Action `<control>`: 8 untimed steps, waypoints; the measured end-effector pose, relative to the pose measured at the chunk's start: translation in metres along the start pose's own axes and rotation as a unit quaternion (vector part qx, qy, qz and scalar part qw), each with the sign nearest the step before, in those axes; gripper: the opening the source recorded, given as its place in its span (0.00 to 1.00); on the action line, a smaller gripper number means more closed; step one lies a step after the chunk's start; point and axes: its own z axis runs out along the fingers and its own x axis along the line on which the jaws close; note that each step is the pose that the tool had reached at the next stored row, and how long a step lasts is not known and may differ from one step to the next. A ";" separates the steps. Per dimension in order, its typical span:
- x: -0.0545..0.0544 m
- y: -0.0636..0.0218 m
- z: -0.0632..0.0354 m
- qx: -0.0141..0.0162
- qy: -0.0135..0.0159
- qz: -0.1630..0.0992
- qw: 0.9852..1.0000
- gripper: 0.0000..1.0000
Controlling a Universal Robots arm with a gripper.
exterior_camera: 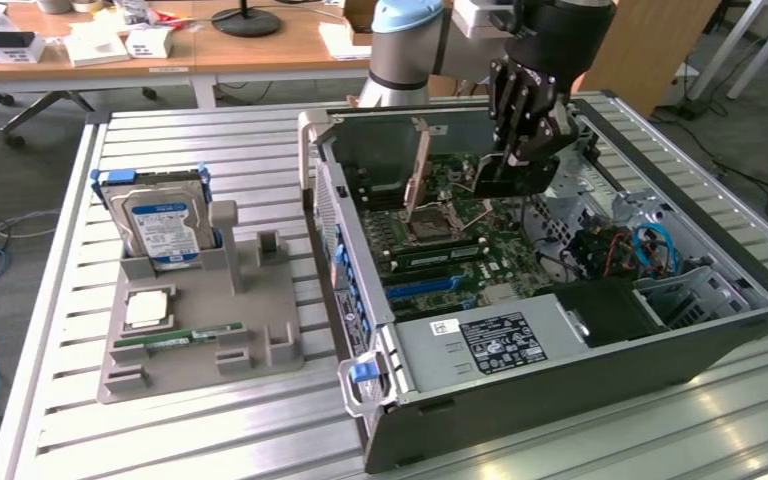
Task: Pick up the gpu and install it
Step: 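Insert the gpu into the slot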
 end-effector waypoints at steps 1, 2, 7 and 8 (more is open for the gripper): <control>0.000 0.0000 0.0000 0.000 0.000 0.000 1.000 0.26; 0.000 0.0000 0.0000 0.000 0.000 0.000 1.000 0.26; 0.000 0.0000 0.0028 0.000 0.000 0.000 1.000 0.26; 0.000 0.0000 0.0037 0.000 0.000 0.000 1.000 0.26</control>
